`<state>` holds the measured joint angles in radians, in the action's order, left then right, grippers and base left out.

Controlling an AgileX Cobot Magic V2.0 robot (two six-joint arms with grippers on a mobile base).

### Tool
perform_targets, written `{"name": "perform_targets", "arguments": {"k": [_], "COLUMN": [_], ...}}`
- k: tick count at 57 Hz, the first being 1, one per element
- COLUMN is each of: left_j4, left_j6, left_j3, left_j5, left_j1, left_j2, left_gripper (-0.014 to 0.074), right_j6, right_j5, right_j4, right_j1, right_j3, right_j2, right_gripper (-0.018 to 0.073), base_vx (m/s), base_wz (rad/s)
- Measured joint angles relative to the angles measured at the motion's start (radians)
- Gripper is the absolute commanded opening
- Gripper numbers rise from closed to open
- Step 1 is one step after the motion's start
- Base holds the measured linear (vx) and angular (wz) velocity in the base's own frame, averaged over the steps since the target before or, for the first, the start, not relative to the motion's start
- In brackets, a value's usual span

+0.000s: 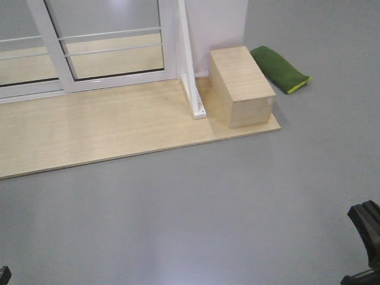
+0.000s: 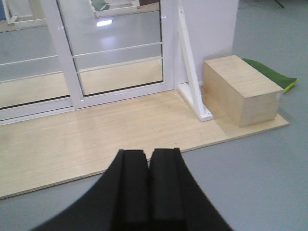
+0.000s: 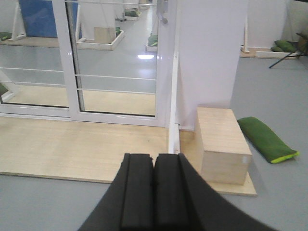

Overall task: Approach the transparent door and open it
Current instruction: 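Turn and drive toward the white-framed sliding glass door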

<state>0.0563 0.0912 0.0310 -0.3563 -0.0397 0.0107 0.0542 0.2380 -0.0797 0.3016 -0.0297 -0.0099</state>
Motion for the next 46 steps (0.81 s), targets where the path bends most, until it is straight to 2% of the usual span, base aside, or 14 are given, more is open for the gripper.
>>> {"name": "perform_targets", "arguments": {"k": [23,46], "left_j4": [0.000,0.000], "left_j6": [0.000,0.000], "left_j3": [0.000,0.000], "left_j5": [0.000,0.000], "left_j1": [0.000,0.000], "left_j2": [0.000,0.000], "left_gripper": [-0.0006,-0.0006], "right_j6": [0.000,0.000], "right_j5": [0.000,0.000], "right_j4": [0.000,0.000], "right_j1": [0.000,0.000], "right_j3": [0.000,0.000], "right_j2": [0.000,0.000], "right_gripper": [-0.0002,-0.0002], "base_vx": [0.56,0.54], "base_wz": [0.34,0.15]}}
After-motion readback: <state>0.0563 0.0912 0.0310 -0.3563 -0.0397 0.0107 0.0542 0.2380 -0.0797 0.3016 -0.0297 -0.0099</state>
